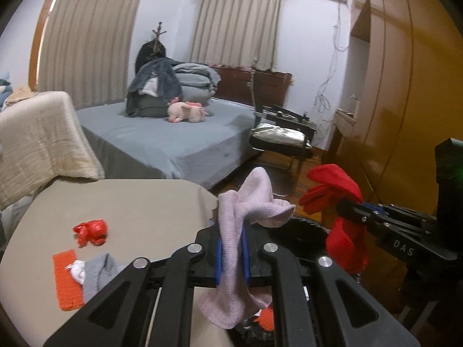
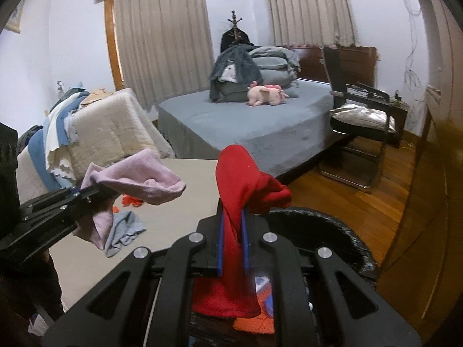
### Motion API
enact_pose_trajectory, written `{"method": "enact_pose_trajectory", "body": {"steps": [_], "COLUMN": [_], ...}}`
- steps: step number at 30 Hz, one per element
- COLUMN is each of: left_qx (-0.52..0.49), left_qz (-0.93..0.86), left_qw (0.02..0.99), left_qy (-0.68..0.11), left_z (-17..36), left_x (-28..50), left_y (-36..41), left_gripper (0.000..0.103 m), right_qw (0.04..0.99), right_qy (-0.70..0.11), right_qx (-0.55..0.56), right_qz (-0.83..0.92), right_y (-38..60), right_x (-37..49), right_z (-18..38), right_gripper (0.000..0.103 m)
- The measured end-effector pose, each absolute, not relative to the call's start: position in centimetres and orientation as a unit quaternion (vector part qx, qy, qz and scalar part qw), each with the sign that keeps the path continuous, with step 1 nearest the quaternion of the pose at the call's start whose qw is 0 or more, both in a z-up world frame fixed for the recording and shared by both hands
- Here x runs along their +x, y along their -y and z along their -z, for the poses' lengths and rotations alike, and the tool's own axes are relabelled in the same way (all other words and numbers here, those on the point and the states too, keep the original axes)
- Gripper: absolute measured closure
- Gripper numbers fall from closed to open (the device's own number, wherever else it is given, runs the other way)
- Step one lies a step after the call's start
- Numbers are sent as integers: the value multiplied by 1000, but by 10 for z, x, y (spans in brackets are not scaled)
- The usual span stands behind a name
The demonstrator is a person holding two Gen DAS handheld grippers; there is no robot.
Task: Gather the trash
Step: 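Carry the pink cloth and red glove with both tools over the bin, then open both tools to drop the cloth and glove into the bin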
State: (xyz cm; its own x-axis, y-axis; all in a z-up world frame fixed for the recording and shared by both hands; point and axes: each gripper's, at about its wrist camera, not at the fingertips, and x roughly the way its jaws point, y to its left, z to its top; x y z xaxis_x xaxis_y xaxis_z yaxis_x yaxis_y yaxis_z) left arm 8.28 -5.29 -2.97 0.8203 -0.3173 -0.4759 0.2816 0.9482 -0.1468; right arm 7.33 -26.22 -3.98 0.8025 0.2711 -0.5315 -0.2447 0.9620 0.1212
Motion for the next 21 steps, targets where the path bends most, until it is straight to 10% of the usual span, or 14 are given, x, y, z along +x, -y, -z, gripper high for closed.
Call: {"method": "enact_pose_trajectory", "body": {"steps": [21], "left_qx": [-10], "left_qz": [218], "left_qw": [920], "left_qy": [-324], "left_z": [104], "left_x": [143], "left_y": [129], "left_gripper": [92], "right_qw": [933], "right_qy": [-351], "right_qx": [32], "right_qz": [-70], "right_y": [319], "right_x": [97], "right_z": [105], "right_gripper": [94]}}
